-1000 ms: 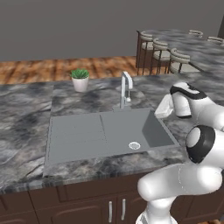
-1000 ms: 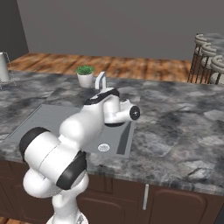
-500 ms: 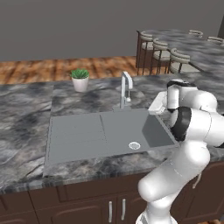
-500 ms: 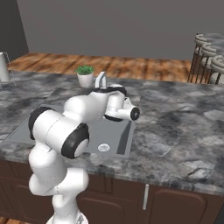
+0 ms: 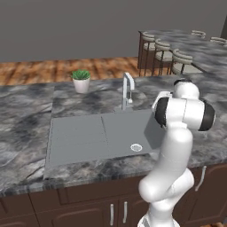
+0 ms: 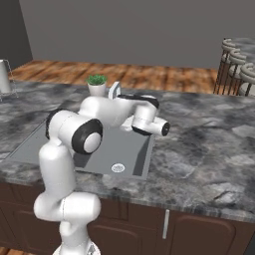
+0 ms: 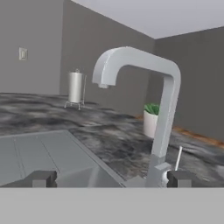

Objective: Turn on the sink faucet and place the jug under the water for a few seconds to fill it up.

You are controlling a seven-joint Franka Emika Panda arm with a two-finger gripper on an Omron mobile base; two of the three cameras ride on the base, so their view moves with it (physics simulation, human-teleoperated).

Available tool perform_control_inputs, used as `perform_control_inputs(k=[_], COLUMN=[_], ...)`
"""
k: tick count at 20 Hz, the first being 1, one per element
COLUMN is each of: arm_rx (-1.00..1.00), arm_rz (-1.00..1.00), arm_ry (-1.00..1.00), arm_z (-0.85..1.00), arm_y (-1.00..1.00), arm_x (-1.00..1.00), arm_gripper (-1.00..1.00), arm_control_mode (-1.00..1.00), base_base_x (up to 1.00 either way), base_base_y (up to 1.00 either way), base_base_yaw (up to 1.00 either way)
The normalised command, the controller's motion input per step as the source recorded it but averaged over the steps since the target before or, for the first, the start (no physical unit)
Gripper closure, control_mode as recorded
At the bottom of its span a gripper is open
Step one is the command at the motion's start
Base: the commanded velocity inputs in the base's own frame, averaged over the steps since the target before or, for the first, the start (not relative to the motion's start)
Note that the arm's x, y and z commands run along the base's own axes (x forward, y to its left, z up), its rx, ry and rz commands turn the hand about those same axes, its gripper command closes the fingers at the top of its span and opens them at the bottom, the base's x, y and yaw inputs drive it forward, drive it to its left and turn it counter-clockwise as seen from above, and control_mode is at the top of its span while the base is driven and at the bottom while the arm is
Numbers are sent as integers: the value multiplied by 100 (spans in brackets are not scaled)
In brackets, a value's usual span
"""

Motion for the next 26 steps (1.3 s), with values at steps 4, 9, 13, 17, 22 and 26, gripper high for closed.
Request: perform_control_inputs(k=[4,9,13,17,22,26], arm_rx=[12,11,2,0,0,1], arm_rz=[9,7,1,0,0,0], arm_ry=[0,0,-4,-1,0,0], arm_z=[0,-2,-15,-15,-4,0], arm_y=[-9,-1,37,49,37,6], arm_x=[45,50,28,26,31,44], arm_gripper=[-100,-100,-100,-100,-100,-100], arm_control_mode=[-100,-100,-100,-100,-100,-100], base_base_x=[0,0,0,0,0,0], base_base_y=[0,0,0,0,0,0], base_base_yaw=[0,0,0,0,0,0])
